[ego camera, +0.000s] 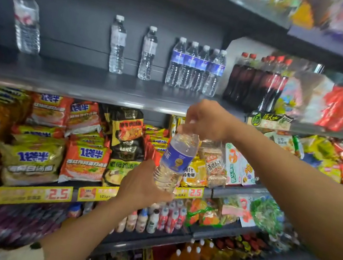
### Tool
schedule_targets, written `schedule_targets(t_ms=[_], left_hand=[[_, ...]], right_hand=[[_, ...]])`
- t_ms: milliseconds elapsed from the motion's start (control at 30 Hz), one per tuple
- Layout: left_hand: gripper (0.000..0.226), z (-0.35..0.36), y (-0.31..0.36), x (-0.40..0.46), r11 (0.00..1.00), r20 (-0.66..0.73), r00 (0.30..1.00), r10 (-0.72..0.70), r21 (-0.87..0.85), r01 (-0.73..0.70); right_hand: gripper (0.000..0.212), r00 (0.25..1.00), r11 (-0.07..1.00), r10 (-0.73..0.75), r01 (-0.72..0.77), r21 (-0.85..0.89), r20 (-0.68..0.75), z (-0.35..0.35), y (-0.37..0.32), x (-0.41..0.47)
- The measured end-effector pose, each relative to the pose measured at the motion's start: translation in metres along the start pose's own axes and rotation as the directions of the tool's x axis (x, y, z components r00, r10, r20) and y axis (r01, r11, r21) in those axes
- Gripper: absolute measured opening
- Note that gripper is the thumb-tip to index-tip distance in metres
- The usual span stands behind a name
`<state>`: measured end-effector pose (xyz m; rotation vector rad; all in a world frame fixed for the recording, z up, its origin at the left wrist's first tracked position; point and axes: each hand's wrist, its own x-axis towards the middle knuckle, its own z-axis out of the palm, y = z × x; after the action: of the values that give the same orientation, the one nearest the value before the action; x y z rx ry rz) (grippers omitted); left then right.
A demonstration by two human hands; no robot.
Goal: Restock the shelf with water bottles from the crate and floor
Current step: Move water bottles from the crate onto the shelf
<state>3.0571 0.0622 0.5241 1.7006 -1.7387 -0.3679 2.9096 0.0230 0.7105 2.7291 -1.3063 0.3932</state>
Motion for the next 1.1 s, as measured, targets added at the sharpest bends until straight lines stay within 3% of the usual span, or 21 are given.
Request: schedule_targets(t_ms=[167,267,367,467,700,800,1100], left_hand=[[0.078,-0.028,0.0,0.01,0.944,0.311,0.94,0.138,-0.328,-0.03],[0.071,-0.042,0.006,0.014,0.912,0.373,0.896,0.243,-0.401,-0.08],[0.06,-0.05,0.023,0.018,0.877,0.328,0.9,0.286,-0.468,-0.108],[0.061,-0.058,0.034,0.036,0.889,0.221,0.937,0.271,-0.432,-0.156],[0.046,-0.094,0.073,0.103,0.898,0.081,0.957,0.28,-0.376,-0.231],[0.049,-0.106,0.09,0.142,0.899,0.036,0.96,0.279,-0.361,-0.248],[0.05,-0.099,0.128,0.282,0.899,-0.007,0.958,0.286,-0.344,-0.271]], right_hand=[[0.013,0.982,0.984,-0.177,0.177,0.019,0.063,-0.039,-0.019,-0.001],[0.01,0.975,0.975,-0.217,0.215,0.057,0.047,-0.058,-0.022,-0.003],[0.01,0.974,0.968,-0.228,0.226,0.107,0.01,-0.074,-0.018,0.0],[0.012,0.975,0.97,-0.218,0.22,0.099,-0.033,-0.089,-0.01,0.009],[0.031,0.946,0.986,-0.132,0.156,0.058,-0.298,-0.13,0.023,0.051],[0.031,0.935,0.991,-0.113,0.131,0.033,-0.335,-0.146,0.044,0.076],[0.031,0.789,0.969,-0.242,0.226,-0.099,-0.565,-0.146,0.138,0.166]])
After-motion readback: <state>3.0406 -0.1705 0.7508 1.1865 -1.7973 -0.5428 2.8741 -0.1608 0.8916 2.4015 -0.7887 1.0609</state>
